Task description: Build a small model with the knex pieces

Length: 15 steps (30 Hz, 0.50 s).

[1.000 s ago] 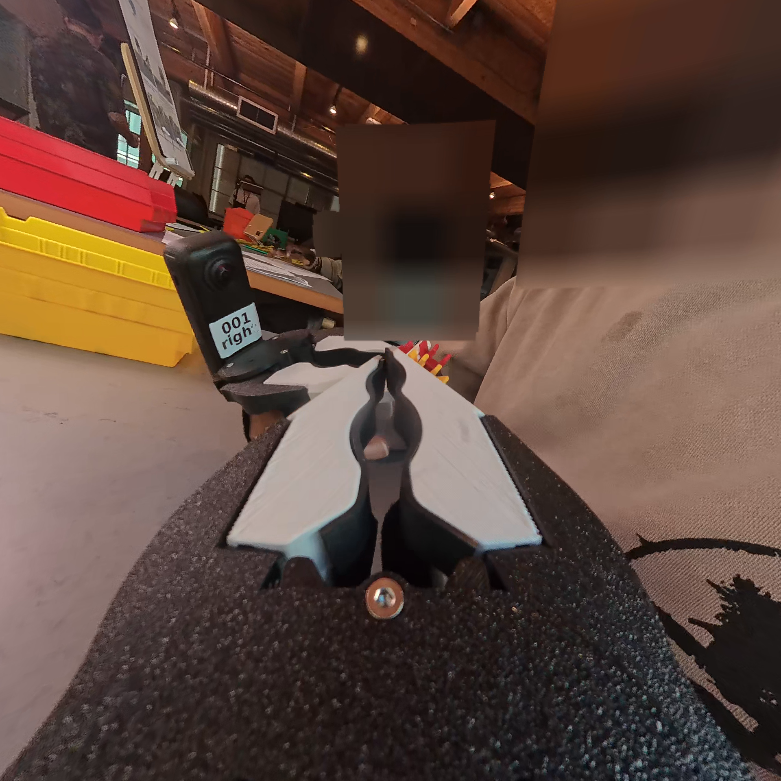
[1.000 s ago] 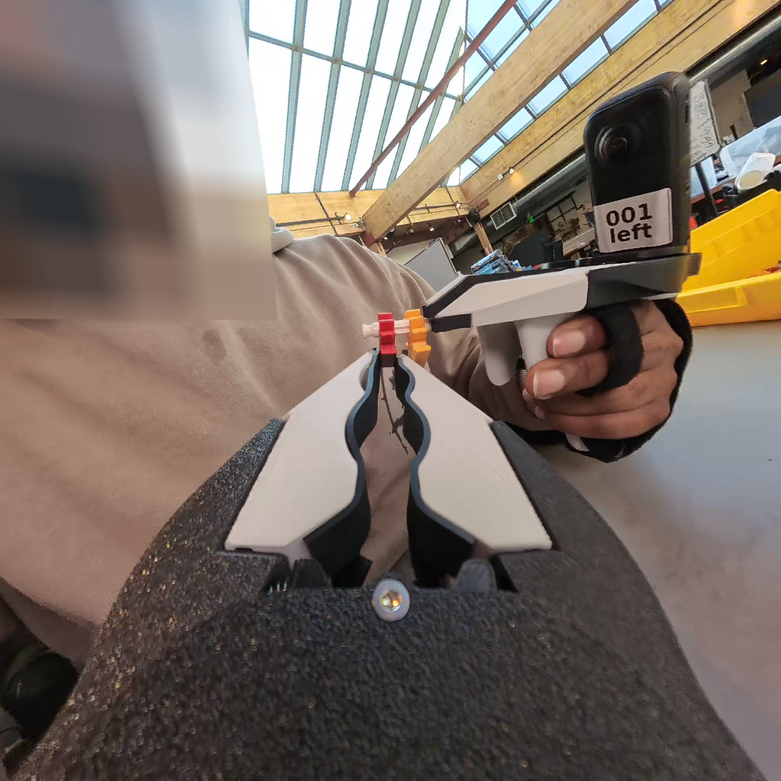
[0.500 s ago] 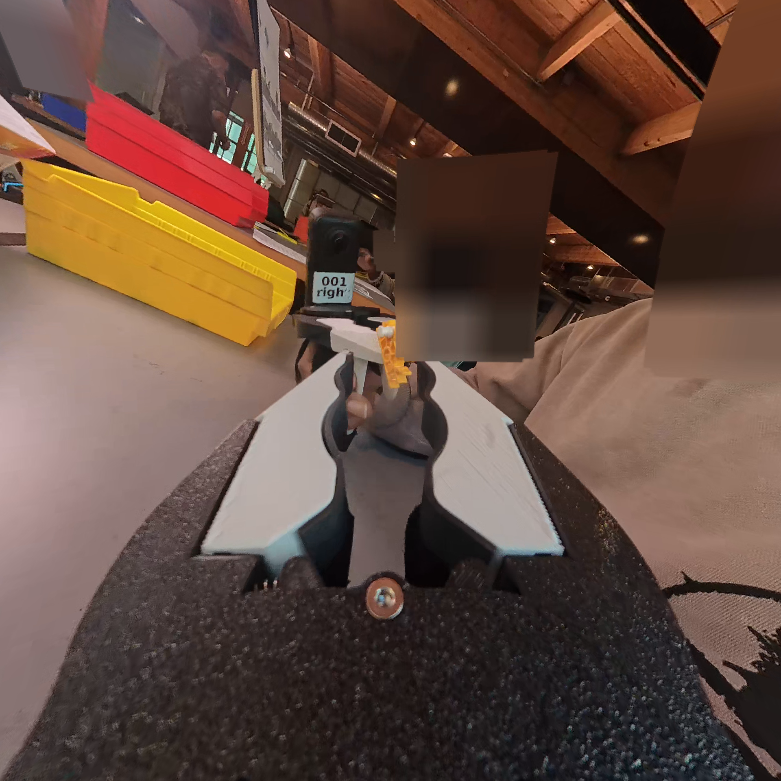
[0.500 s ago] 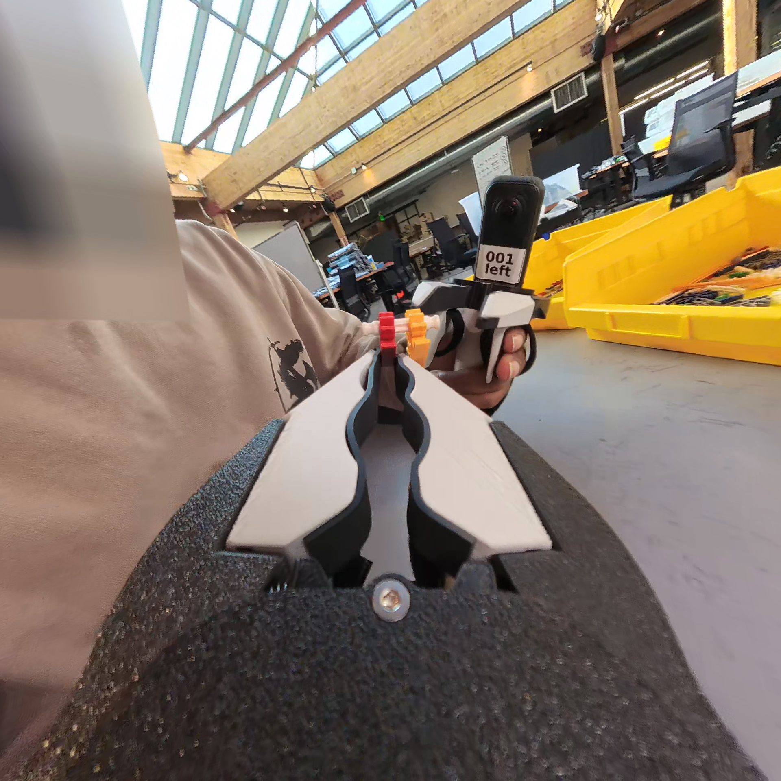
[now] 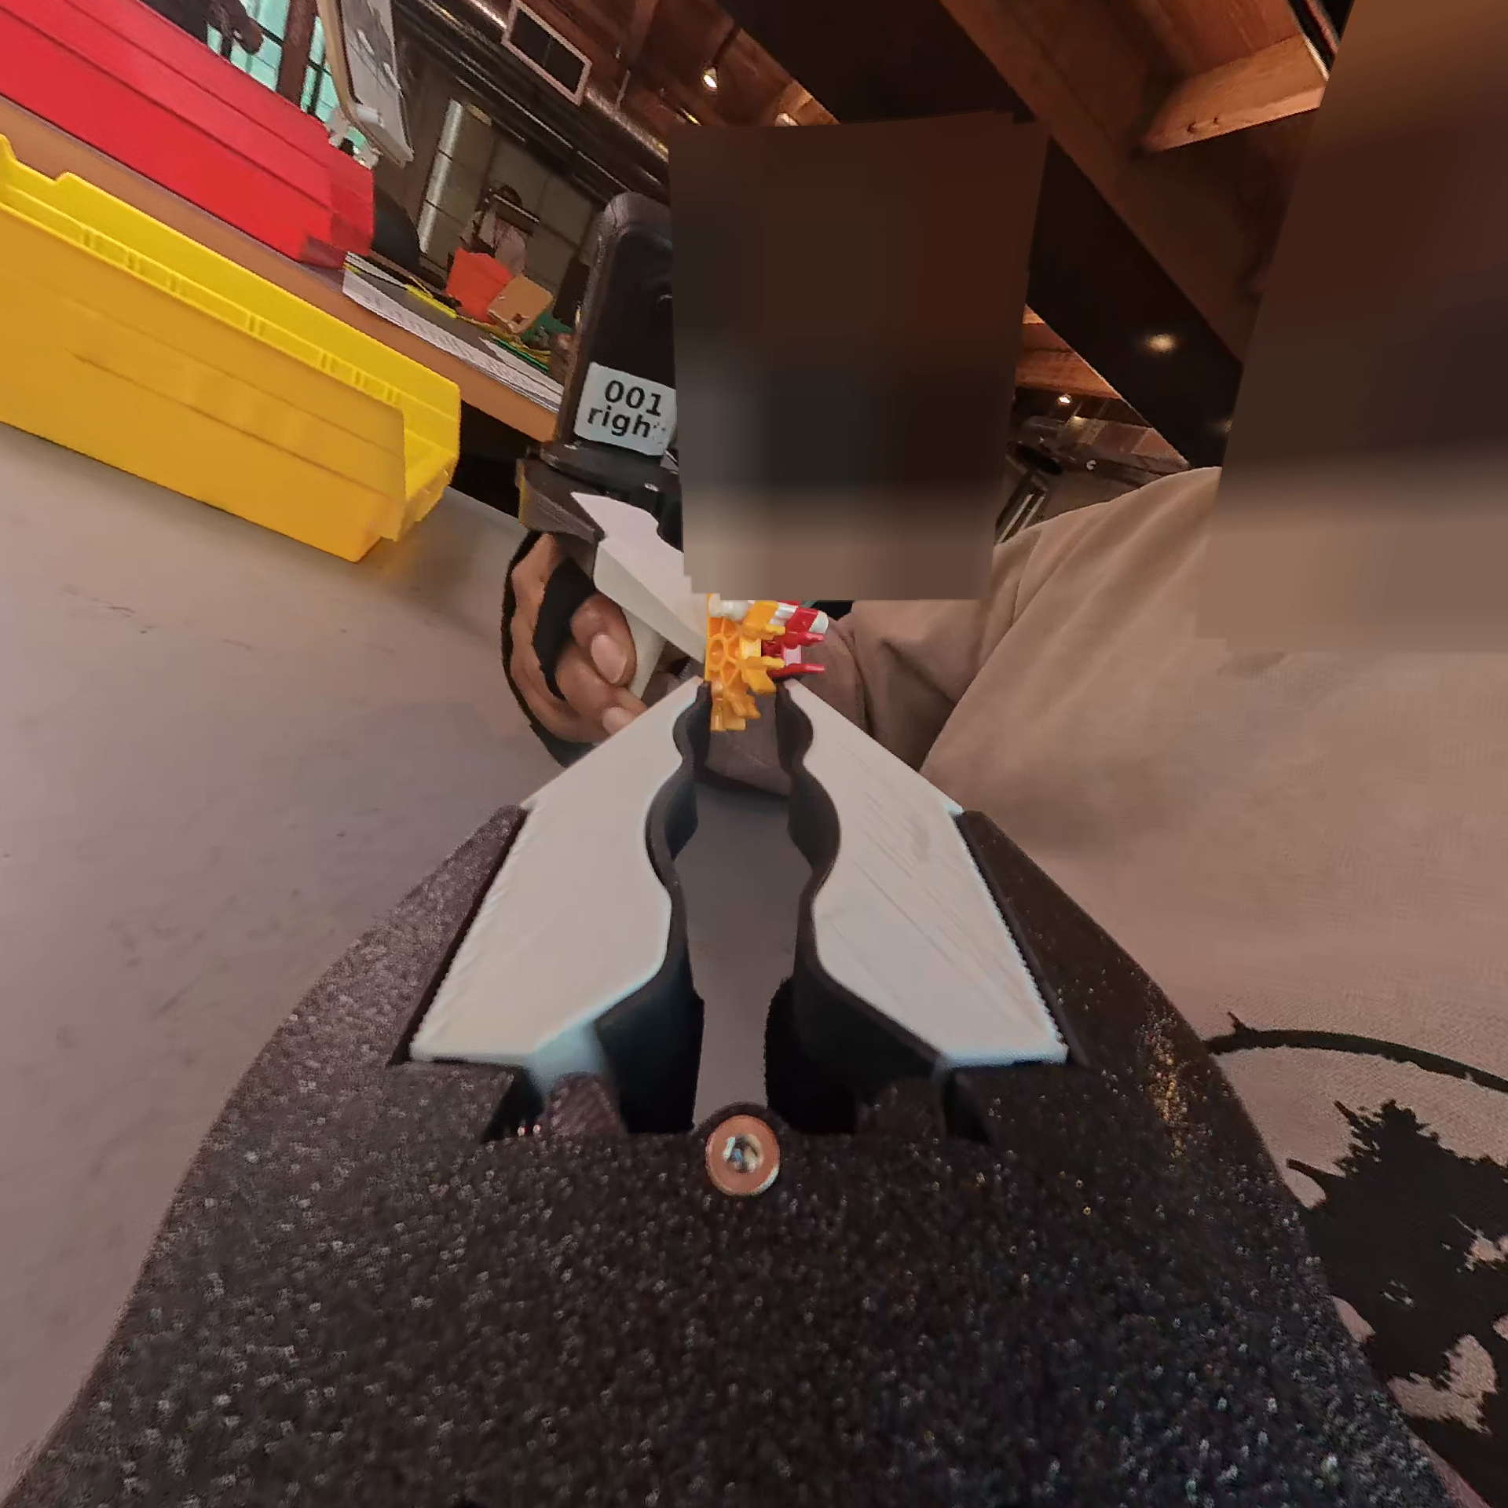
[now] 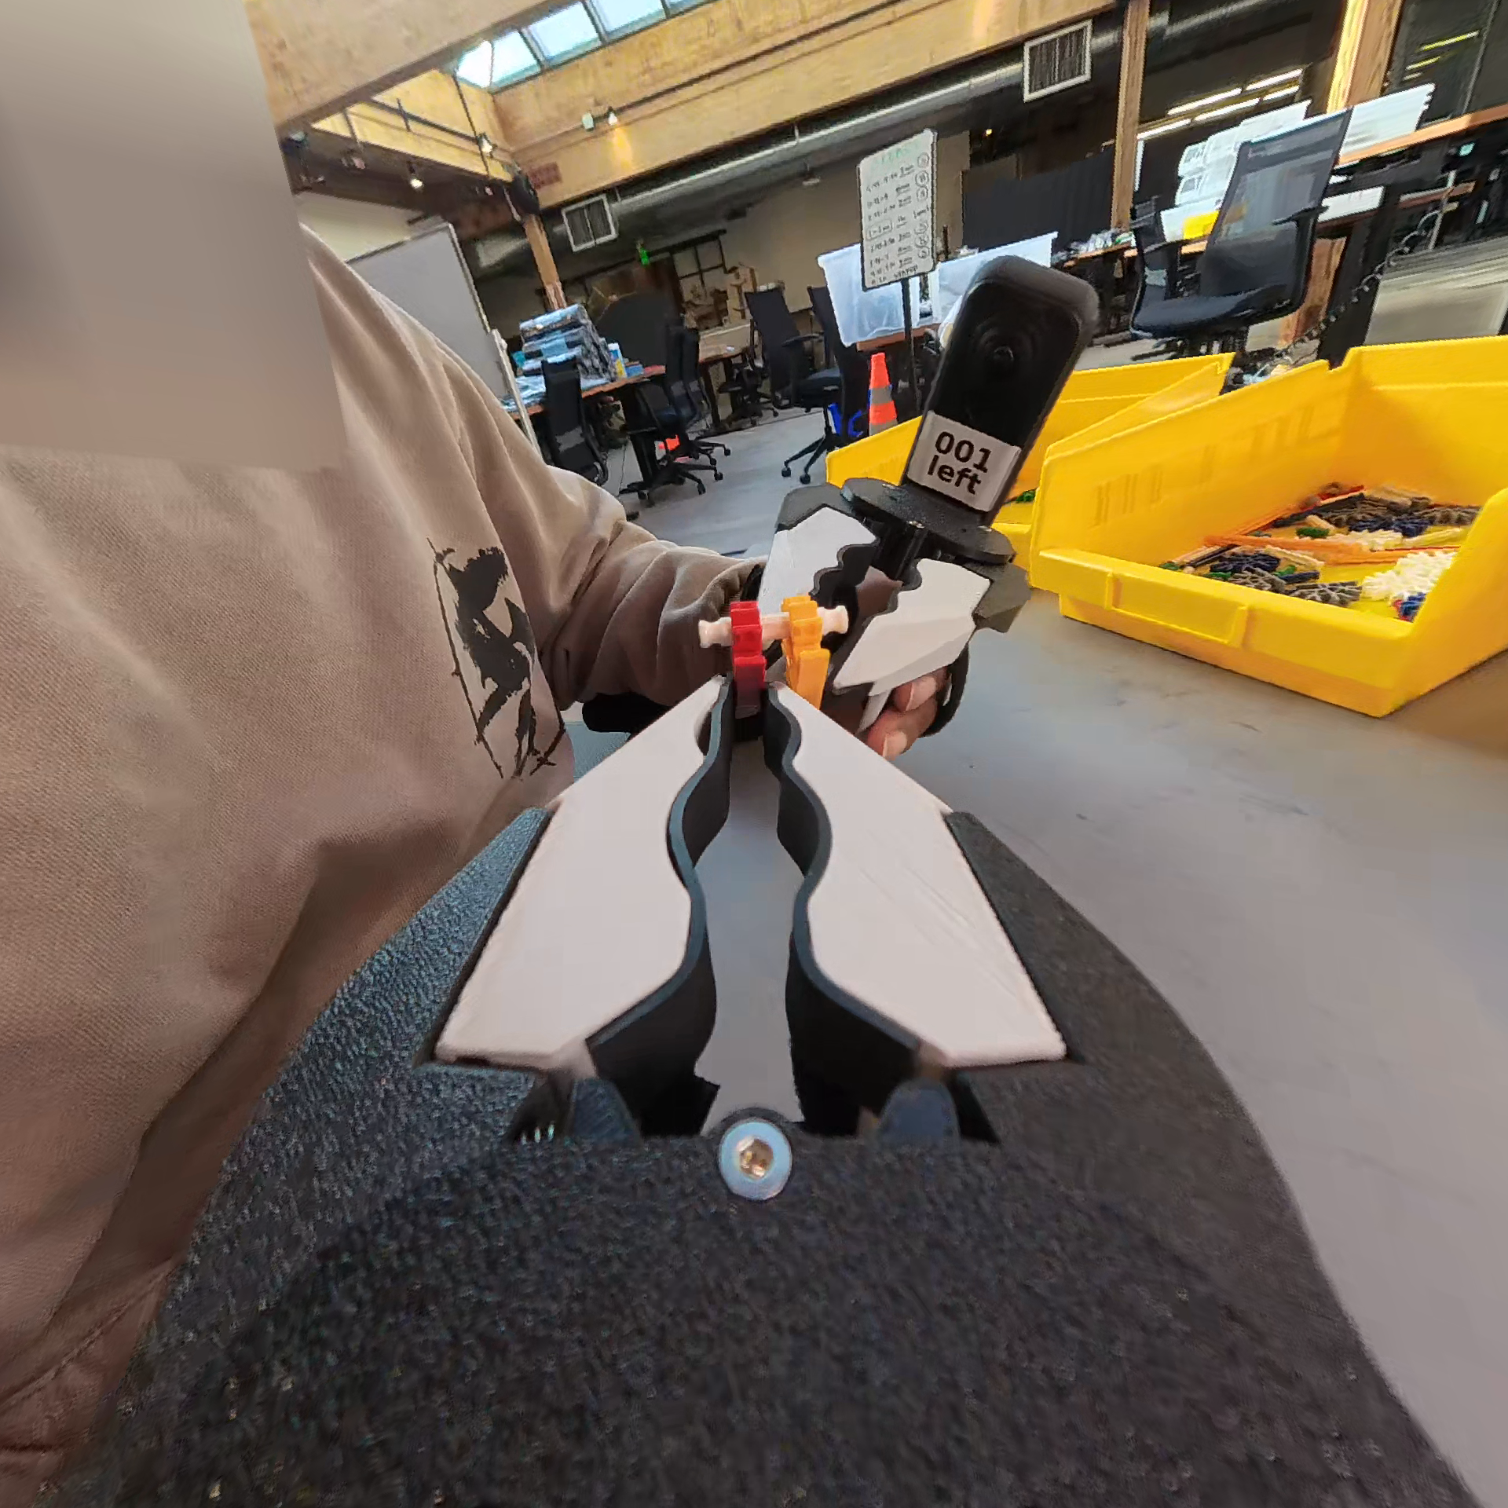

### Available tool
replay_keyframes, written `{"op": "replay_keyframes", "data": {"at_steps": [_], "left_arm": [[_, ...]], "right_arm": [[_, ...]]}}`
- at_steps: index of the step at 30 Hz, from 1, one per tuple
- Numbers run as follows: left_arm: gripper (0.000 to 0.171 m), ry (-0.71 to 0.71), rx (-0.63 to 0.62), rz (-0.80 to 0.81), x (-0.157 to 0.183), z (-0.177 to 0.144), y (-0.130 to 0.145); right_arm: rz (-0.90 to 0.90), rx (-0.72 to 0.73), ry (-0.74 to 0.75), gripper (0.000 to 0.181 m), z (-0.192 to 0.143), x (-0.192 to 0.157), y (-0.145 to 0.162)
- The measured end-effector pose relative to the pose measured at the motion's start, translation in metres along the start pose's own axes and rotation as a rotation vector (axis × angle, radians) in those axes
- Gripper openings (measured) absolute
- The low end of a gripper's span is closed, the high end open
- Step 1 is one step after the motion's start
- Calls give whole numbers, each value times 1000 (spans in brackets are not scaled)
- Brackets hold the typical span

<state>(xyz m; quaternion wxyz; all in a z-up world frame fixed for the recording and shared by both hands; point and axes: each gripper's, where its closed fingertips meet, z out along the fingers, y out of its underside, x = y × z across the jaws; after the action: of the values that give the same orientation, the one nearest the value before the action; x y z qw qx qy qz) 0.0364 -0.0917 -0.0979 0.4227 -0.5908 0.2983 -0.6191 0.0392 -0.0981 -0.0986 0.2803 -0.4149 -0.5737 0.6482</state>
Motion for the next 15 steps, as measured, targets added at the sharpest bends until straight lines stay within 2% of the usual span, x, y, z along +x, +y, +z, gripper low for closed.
{"op": "replay_keyframes", "data": {"at_steps": [3, 8, 15], "left_arm": [[19, -94, 21, 101, -6, -1, -5], [12, -232, 8, 227, -14, -4, -7], [7, -248, 38, 206, -18, -7, -9]], "right_arm": [[54, 26, -2, 3, 1, 4, 0], [64, 20, 57, 3, 4, 13, 3], [82, 27, 110, 3, 9, 19, 4]]}}
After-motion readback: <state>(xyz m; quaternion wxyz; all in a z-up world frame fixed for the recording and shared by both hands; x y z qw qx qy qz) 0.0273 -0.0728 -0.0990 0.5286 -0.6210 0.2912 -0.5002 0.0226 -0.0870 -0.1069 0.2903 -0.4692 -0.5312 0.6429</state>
